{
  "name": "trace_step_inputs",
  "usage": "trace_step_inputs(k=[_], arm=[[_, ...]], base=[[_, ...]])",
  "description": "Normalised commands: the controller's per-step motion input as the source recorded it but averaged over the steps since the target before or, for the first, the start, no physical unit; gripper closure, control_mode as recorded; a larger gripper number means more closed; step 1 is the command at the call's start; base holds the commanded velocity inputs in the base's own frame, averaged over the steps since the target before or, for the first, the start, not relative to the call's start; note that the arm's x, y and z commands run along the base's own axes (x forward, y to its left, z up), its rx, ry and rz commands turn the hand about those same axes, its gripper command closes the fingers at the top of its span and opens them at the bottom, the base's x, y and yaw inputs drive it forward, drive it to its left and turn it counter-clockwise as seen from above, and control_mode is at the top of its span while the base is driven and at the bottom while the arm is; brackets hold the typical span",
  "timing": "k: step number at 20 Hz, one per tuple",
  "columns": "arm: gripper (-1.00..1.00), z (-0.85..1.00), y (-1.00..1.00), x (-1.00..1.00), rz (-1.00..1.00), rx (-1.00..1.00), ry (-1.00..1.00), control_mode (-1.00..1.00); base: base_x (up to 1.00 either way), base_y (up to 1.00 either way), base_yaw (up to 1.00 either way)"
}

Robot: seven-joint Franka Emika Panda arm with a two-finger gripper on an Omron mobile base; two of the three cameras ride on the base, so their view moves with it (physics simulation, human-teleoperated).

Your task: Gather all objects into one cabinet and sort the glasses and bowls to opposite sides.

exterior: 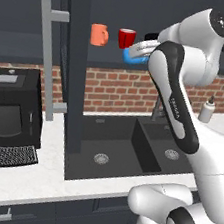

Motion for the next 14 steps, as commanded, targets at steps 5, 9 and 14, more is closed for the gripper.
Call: trace_step_inputs(k=[5, 9, 14], arm=[[1.00, 0.00, 0.00, 0.55, 0.00, 0.00, 0.05, -1.00], [1.00, -0.06, 0.03, 0.44, 0.00, 0.00, 0.06, -1.00], [1.00, -0.11, 0.05, 0.34, 0.00, 0.00, 0.01, -1.00]], base=[[0.00, 0.00, 0.00], [0.00, 0.00, 0.00], [0.00, 0.00, 0.00]])
